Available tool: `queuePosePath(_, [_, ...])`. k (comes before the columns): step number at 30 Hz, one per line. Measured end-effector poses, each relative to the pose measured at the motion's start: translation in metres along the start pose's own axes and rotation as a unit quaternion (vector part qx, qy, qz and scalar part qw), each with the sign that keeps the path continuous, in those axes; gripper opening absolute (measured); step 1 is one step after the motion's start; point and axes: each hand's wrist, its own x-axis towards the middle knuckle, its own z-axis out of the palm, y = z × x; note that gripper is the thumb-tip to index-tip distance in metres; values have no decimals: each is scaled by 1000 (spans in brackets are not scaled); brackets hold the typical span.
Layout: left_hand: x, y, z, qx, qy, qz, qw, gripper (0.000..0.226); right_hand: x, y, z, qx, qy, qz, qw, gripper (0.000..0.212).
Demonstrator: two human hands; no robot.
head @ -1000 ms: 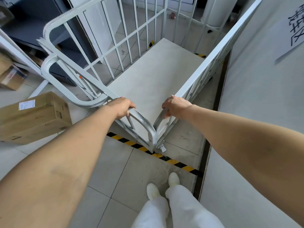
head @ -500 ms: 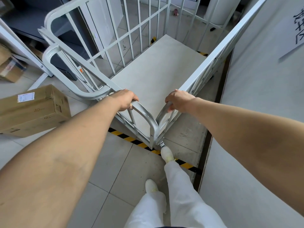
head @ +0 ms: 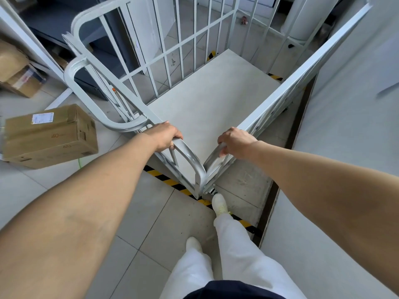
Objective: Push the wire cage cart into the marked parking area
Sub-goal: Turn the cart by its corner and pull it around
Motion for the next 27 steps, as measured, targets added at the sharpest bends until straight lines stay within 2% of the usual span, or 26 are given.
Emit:
queuePosePath(5, [1,-1,2,12,0,5,1000,32,0,1,-2,5,-5,-1,1000,46])
queuePosePath(12, [0,5,-5,29,-8,8,1000,42,0,2,-4,15,-6,3,1000,48])
queuePosePath(18, [-4,10,-8,30,-5,10,999,43,-2,-1,-2,30,0,21,999,44])
queuePosePath(27, [-5,3,-2,22,13,24,999,37,-6,-8,-5,8,-5,22,1000,51])
